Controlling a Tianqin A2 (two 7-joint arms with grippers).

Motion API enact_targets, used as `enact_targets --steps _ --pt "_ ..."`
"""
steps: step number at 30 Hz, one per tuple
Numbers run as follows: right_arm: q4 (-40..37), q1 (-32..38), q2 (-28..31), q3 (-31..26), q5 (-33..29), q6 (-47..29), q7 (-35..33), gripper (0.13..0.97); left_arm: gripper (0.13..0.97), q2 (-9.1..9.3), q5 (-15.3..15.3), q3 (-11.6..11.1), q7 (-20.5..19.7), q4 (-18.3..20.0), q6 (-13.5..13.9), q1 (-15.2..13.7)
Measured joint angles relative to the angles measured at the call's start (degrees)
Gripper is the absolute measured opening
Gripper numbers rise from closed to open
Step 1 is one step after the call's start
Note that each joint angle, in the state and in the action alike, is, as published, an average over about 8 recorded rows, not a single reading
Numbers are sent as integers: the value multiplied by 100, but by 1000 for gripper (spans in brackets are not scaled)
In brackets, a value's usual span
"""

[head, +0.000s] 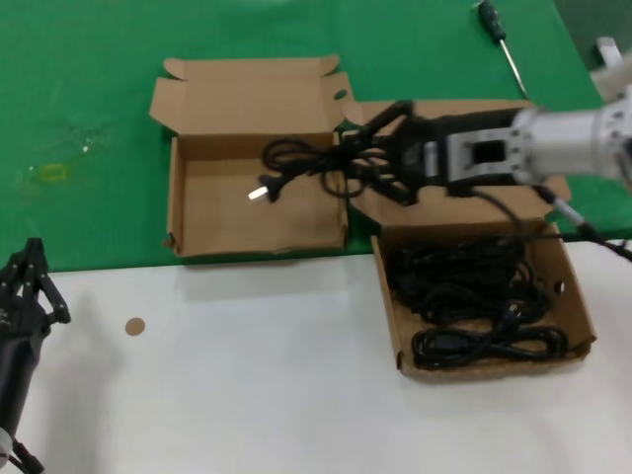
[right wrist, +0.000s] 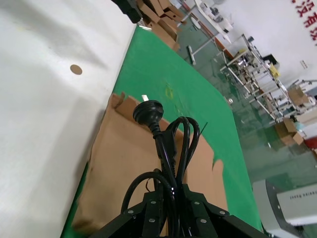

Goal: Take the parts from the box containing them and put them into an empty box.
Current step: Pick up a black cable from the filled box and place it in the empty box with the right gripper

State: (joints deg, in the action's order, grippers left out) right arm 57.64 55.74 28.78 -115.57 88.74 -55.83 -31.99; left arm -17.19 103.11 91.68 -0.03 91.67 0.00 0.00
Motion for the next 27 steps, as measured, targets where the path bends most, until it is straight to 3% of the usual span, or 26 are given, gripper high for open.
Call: enact_targets --steps 11,27 --pt "-959 203 -918 -186 -142 526 -877 211 152 0 0 0 0 0 0 0" --pt "-3285 865 -1982 262 222 1083 -3300 214 152 0 0 0 0 0 0 0"
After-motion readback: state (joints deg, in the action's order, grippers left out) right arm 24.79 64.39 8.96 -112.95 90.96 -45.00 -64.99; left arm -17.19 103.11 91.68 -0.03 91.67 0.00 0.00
